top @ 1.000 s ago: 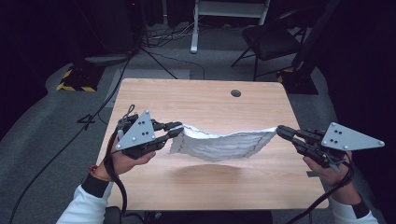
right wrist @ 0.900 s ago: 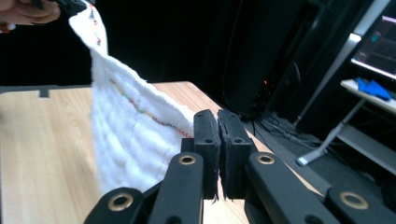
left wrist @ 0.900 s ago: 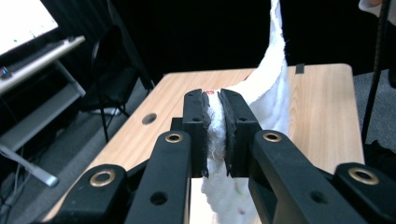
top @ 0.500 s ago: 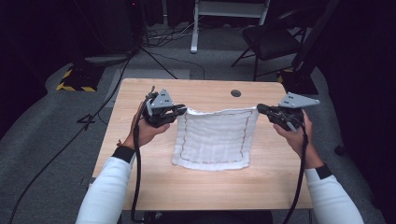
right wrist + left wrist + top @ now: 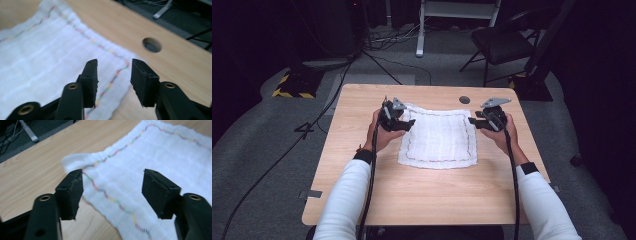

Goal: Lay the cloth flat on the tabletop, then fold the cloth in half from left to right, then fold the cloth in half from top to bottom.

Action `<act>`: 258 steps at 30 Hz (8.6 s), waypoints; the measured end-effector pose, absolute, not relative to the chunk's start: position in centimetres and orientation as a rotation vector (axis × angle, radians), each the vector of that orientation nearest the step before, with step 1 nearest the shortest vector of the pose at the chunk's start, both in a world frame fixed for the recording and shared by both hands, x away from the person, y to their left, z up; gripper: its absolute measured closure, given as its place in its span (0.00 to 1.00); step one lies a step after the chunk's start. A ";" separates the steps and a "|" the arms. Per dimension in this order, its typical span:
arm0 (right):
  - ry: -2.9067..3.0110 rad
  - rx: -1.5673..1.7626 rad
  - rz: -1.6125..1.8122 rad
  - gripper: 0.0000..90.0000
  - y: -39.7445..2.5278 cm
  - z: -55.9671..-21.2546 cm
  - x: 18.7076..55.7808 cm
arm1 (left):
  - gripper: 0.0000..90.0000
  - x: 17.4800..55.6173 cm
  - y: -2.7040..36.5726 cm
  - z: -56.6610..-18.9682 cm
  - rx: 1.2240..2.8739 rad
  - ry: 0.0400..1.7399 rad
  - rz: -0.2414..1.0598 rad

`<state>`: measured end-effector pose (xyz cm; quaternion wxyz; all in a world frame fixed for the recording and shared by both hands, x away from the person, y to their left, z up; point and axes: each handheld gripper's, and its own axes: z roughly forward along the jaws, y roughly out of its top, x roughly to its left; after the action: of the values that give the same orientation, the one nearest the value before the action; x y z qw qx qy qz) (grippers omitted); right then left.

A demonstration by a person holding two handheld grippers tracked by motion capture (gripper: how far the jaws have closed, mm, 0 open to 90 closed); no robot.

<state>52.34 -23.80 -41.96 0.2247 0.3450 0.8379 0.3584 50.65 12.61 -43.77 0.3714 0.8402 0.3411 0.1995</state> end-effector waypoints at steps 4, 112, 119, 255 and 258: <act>2.395 0.896 0.967 0.53 -24.2 -43.4 50.7 | 0.32 48.9 12.7 -45.1 2.230 0.823 0.479; 2.711 0.307 1.034 0.95 -4.4 -49.0 37.2 | 0.89 53.3 14.3 -49.6 2.165 0.988 0.272; 2.708 0.256 1.057 0.96 -3.0 -48.4 36.6 | 0.91 52.4 16.3 -48.5 2.202 0.993 0.288; 2.389 0.712 1.031 0.45 -23.4 -43.9 40.1 | 0.23 40.9 10.1 -45.7 2.273 0.733 0.342; 2.352 0.753 1.040 0.45 -23.6 -43.5 42.3 | 0.24 42.8 10.0 -45.6 2.274 0.759 0.391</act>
<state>42.26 -23.56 -43.50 0.2289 0.2736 0.8544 0.3778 42.83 9.98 -45.61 0.3489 0.8774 0.2927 0.1510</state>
